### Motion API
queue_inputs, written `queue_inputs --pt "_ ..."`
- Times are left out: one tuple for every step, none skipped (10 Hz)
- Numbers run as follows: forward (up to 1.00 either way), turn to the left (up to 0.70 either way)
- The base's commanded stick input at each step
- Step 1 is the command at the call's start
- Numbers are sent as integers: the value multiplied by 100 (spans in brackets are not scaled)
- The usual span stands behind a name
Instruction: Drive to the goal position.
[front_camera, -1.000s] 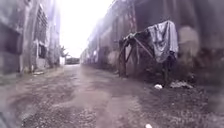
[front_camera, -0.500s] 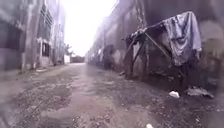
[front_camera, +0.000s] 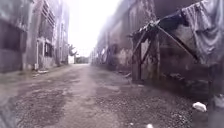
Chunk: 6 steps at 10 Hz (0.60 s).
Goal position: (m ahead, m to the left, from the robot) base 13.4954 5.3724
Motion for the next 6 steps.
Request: queue_inputs --pt "70 35" --pt "70 18" --pt "70 3" --pt "70 9" --pt "70 21" --pt "70 32"
